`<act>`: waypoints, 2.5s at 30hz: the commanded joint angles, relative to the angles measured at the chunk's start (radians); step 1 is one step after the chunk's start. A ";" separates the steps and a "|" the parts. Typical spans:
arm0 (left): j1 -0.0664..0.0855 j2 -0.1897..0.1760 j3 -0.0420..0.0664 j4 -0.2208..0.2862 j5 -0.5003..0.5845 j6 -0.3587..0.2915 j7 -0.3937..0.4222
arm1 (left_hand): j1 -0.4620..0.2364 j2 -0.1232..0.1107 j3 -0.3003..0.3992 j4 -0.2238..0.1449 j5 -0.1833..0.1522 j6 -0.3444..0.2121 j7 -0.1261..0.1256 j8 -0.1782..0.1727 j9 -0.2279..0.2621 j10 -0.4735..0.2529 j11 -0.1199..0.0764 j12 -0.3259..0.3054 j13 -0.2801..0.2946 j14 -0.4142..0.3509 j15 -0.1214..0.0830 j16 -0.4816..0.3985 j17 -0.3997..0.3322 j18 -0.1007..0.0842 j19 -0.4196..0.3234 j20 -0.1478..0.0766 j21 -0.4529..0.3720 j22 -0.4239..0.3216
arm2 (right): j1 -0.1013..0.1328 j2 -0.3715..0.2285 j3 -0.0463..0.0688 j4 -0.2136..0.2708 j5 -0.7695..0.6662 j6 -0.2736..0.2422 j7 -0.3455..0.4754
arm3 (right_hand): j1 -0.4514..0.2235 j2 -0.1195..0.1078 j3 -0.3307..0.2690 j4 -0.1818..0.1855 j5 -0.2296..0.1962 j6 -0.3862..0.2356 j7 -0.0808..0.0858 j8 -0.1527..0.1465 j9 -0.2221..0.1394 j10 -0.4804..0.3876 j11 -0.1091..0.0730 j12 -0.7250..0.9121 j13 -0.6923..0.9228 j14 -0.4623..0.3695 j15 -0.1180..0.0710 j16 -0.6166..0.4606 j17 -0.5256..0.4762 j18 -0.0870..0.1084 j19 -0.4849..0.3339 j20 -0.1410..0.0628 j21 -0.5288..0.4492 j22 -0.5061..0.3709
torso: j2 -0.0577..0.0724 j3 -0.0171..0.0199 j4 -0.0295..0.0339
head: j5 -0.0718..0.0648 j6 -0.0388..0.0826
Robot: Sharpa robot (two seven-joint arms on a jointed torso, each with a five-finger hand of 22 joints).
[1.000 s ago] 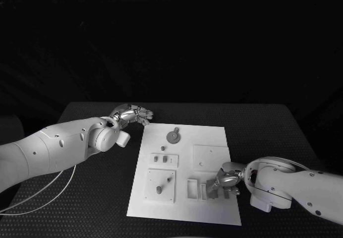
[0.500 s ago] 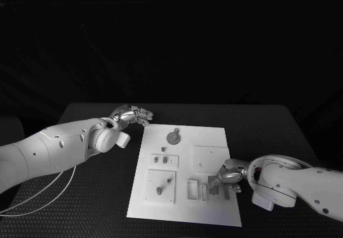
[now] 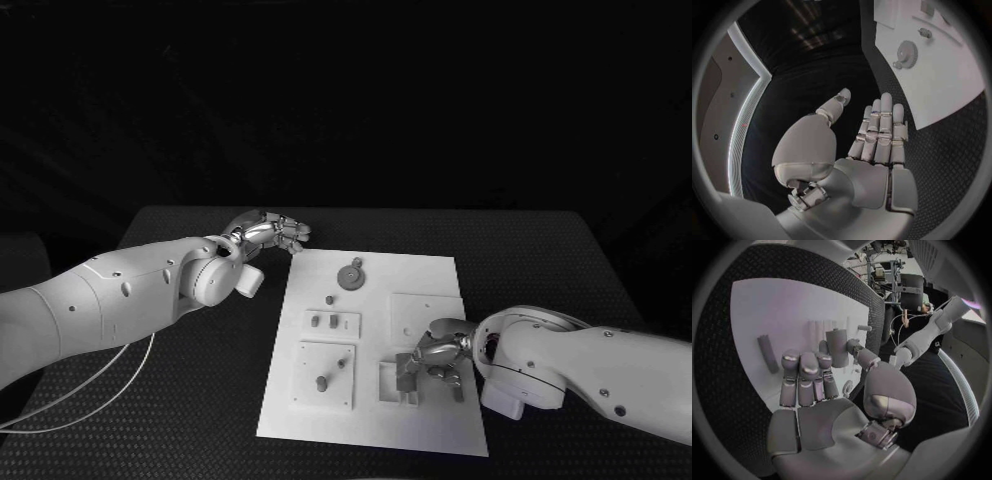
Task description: Assemble the parts on the task board
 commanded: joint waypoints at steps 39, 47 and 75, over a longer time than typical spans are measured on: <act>0.001 -0.002 0.001 0.004 0.005 0.014 0.005 | -0.009 0.001 -0.002 0.001 -0.001 0.003 -0.004 0.007 -0.002 0.005 0.000 0.001 0.000 0.007 0.001 -0.006 0.002 0.010 0.000 -0.002 -0.007 0.002 | -0.004 0.044 -0.023 -0.024 0.006 0.047 -0.026 | -0.055 -0.023 -0.010 0.003 0.002 0.005 0.005 -0.008 -0.003 -0.001 0.002 -0.008 0.006 -0.006 0.001 -0.004 -0.004 0.046 0.002 0.004 0.006 -0.003 | 0.000 0.0006 -0.0001 | 0.014 -0.014; 0.001 -0.001 0.001 0.004 0.005 0.015 0.004 | -0.009 0.001 -0.002 0.001 -0.001 0.002 -0.004 0.007 -0.002 0.005 0.000 0.001 0.000 0.007 0.001 -0.007 0.003 0.010 0.000 -0.002 -0.007 0.002 | -0.004 0.046 -0.024 -0.025 0.002 0.062 -0.027 | -0.080 -0.075 -0.041 0.007 0.002 -0.010 0.010 -0.017 -0.006 -0.013 0.007 -0.015 0.007 -0.016 0.005 -0.010 -0.004 0.046 -0.004 0.006 0.004 -0.006 | 0.000 0.0004 -0.0009 | 0.014 -0.014; 0.001 -0.003 0.001 0.004 0.005 0.015 0.002 | -0.009 0.000 -0.002 0.001 -0.001 0.001 -0.004 0.006 -0.003 0.005 0.000 0.000 0.000 0.007 0.002 -0.008 0.004 0.010 -0.001 -0.001 -0.007 0.003 | -0.004 0.037 -0.024 -0.031 -0.039 0.051 -0.026 | -0.095 -0.103 -0.092 0.019 0.003 -0.023 0.015 -0.024 -0.005 -0.026 0.012 -0.023 0.009 -0.026 0.010 -0.016 -0.003 0.046 -0.015 0.009 0.000 -0.012 | 0.000 0.0009 -0.0004 | 0.015 -0.014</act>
